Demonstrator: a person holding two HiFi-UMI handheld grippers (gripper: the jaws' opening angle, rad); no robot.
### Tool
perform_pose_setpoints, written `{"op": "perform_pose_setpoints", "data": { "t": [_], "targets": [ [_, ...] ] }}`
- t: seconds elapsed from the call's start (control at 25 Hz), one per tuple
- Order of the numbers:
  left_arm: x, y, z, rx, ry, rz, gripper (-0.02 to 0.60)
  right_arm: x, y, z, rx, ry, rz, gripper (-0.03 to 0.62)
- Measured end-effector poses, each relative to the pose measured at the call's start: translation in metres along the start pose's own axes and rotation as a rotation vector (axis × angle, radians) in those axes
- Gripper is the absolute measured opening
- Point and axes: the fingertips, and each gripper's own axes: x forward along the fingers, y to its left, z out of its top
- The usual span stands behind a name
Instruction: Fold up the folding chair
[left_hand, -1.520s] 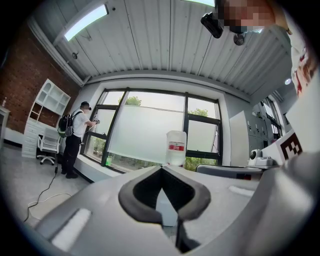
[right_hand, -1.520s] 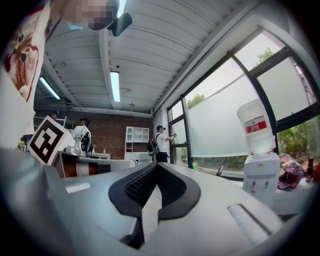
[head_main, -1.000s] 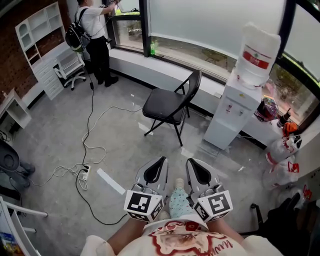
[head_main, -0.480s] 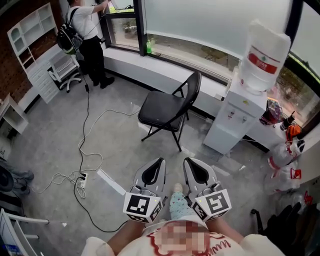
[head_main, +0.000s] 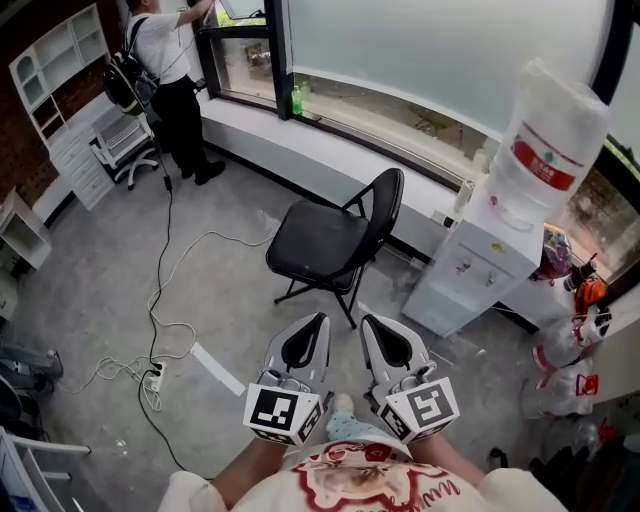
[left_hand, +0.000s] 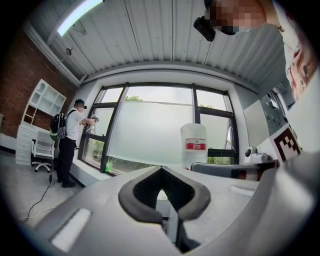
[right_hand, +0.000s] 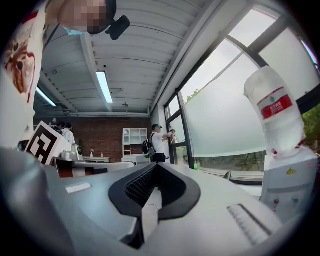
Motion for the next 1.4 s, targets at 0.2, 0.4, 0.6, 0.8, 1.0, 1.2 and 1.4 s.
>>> {"op": "perform_pose_setpoints", "data": {
  "t": [0.2, 0.4, 0.6, 0.8, 1.0, 1.2, 1.4],
  "targets": [
    [0.046, 0.008, -0.005, 0.001, -0.005, 0.02, 0.0, 0.026, -0.037, 0.002, 0.003, 0.002, 0.021, 0.026],
    [0.074, 0.01, -0.008, -0.008, 0.003, 0.023, 0.0, 0.044, -0.072, -0.003, 0.032, 0.019, 0.012, 0.026],
    [0.087, 0.016, -0.014, -0.008, 0.031, 0.026, 0.0, 0.053, -0.078, -0.009, 0.044, 0.026, 0.031, 0.026],
    [0.094, 0.021, -0.01, -0.013, 0.032, 0.04, 0.0, 0.062, -0.079, -0.008, 0.05, 0.034, 0.06, 0.026],
    [0.1, 0.035, -0.017, -0.023, 0.04, 0.057, 0.0, 0.078, -0.082, -0.016, 0.063, 0.045, 0.074, 0.026],
    [0.109, 0.054, -0.018, -0.036, 0.027, 0.068, 0.0, 0.095, -0.081, -0.016, 0.037, 0.049, 0.084, 0.026],
    [0.132, 0.071, -0.016, -0.047, 0.018, 0.051, 0.0, 0.121, -0.091, -0.013, 0.026, 0.041, 0.072, 0.026]
  ]
}}
